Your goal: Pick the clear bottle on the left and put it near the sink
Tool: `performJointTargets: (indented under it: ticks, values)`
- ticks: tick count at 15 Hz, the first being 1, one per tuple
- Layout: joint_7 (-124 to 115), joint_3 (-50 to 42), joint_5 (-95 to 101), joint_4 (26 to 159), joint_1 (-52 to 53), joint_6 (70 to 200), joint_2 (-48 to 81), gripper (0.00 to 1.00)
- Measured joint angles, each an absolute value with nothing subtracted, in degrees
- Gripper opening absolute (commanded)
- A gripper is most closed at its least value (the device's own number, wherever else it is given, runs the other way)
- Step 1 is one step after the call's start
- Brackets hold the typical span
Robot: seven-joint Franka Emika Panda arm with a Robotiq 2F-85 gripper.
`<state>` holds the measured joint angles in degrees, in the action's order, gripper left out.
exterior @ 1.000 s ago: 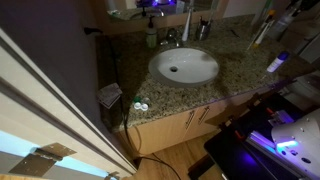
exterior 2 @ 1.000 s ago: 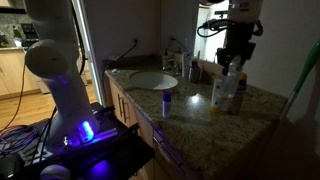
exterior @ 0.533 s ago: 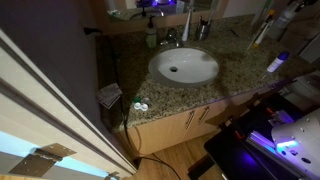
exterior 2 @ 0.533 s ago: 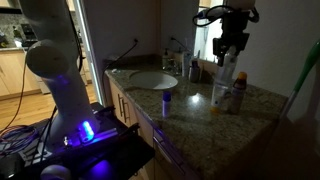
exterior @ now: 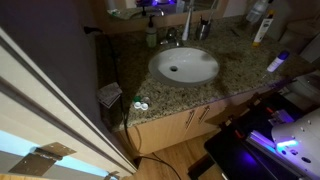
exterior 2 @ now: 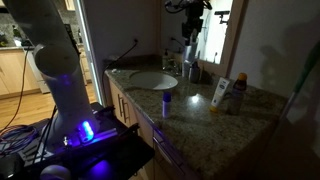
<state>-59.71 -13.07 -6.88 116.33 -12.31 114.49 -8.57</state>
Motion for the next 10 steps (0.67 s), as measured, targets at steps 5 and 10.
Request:
performJointTargets:
  ticks: [5, 10]
  values:
    - [-59.03, -11.60, -7.16, 119.18, -11.03, 113.39, -13.26, 0.38]
    - [-56.55, -5.72, -11.73, 119.91, -6.54, 112.96, -14.38, 0.38]
